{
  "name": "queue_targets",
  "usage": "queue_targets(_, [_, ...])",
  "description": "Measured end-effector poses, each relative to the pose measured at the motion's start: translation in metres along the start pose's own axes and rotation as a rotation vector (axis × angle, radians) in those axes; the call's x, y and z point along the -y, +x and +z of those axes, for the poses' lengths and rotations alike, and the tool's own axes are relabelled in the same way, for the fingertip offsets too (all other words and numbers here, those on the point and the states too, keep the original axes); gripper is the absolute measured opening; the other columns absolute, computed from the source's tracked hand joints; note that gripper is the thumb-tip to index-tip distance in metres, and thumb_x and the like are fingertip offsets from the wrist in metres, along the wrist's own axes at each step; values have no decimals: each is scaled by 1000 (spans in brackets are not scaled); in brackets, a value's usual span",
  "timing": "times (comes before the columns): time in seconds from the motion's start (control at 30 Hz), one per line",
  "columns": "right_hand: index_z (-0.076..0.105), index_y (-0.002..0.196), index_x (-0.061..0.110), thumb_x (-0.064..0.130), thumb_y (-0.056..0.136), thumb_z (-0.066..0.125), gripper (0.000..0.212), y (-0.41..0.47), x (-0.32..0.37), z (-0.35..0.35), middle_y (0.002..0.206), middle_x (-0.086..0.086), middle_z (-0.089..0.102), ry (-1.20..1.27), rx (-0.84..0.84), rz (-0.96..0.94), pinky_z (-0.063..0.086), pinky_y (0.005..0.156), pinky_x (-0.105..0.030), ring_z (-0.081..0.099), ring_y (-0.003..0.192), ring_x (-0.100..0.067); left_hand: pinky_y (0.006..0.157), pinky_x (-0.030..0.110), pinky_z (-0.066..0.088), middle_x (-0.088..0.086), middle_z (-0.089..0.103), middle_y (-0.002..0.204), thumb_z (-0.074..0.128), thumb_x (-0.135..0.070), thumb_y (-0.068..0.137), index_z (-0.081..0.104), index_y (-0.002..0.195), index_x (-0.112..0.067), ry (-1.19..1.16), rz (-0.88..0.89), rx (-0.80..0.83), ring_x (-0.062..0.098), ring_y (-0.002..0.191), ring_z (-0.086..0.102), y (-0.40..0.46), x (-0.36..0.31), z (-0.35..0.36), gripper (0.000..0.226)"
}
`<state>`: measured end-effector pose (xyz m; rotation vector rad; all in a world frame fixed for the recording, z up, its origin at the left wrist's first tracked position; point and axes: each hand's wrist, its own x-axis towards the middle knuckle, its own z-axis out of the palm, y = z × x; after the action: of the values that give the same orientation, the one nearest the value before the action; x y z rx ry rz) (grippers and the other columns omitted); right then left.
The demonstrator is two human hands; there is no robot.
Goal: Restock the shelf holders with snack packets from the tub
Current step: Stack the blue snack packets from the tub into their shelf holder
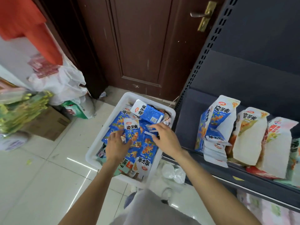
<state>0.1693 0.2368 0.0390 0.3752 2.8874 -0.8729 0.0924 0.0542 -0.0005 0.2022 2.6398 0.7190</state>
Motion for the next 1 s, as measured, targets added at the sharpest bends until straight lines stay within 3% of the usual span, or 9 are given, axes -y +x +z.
queue_targets(0.17, [33,145,16,15,93,54,55,71,-5,19,150,-7,30,-172,-32,86,28,112,-37,29,137,-26,111,40,28,8,32,146,51,-53,89,24,146,-13,241,78,23,28,134,28,24,-3,18,74])
queue_targets(0.37, [11,151,16,35,91,59,79,116,-14,48,157,-15,-4,-353,152,233,34,108,-47,18,141,-35,105,41,36,7,27,138,63,-62,76,19,144,-11,328,40,86,27,127,29,32,-6,31,95])
queue_targets(0.5, [26,145,23,50,82,65,79,113,-18,64,150,-19,11,-527,67,198,37,101,-48,29,130,-37,101,41,42,9,25,140,72,-35,76,20,145,-13,209,58,125,30,127,28,35,-5,32,90])
queue_targets(0.67, [61,118,24,45,88,60,37,109,-18,65,150,-12,21,-526,-14,160,30,104,-51,28,131,-35,85,38,48,12,44,127,74,-20,78,19,148,-16,-48,37,150,29,105,53,36,4,23,89])
queue_targets(0.73, [66,115,26,41,91,57,29,104,-16,62,151,-9,24,-471,-23,147,24,109,-50,24,135,-33,69,38,48,8,60,105,70,-22,83,27,143,-17,-161,10,119,27,84,60,37,6,18,74])
queue_targets(0.8, [68,115,24,34,94,56,26,95,-12,52,144,-8,40,-360,-90,99,29,107,-44,33,130,-30,66,33,44,8,63,98,67,-19,86,35,138,-15,-219,-12,100,27,78,61,39,11,13,61])
queue_targets(0.87, [71,106,17,22,94,56,20,82,-6,36,120,-4,60,-145,-236,73,42,91,-28,54,110,-24,75,33,49,10,63,111,62,-15,89,42,134,-13,-329,-69,105,28,87,64,40,17,6,49])
queue_targets(0.93, [66,92,14,15,94,55,11,65,-1,19,88,6,65,133,-362,134,40,65,-9,63,81,-17,78,38,54,11,63,116,59,-8,91,53,123,-12,-610,-187,97,28,89,64,39,24,-4,33])
queue_targets(1.0, [58,85,18,13,94,56,11,48,6,7,79,11,66,500,-370,250,41,58,-7,66,73,-9,71,35,55,12,65,106,59,0,89,56,112,-12,-931,-309,51,26,82,64,34,28,-16,26])
